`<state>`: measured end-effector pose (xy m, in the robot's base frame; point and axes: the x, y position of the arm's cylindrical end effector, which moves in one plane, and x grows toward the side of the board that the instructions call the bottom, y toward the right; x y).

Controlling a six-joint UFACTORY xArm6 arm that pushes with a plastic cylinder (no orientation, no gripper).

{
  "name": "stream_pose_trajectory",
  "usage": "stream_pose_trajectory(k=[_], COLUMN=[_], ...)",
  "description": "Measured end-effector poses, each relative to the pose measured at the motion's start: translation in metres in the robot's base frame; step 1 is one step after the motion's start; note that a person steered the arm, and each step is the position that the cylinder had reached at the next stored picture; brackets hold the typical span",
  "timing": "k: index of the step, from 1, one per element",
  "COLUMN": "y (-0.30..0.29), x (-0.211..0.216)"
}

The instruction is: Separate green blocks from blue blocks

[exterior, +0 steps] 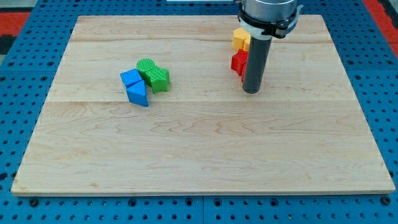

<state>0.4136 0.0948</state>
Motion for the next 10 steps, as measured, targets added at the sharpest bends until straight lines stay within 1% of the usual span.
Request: stream_pose_trajectory(k=[3, 7, 8, 9, 10], y=[-0.005, -0.195, -0.216, -0.216, -0.216], x=[0.0, 0.002, -0.005, -0.017, -0.047])
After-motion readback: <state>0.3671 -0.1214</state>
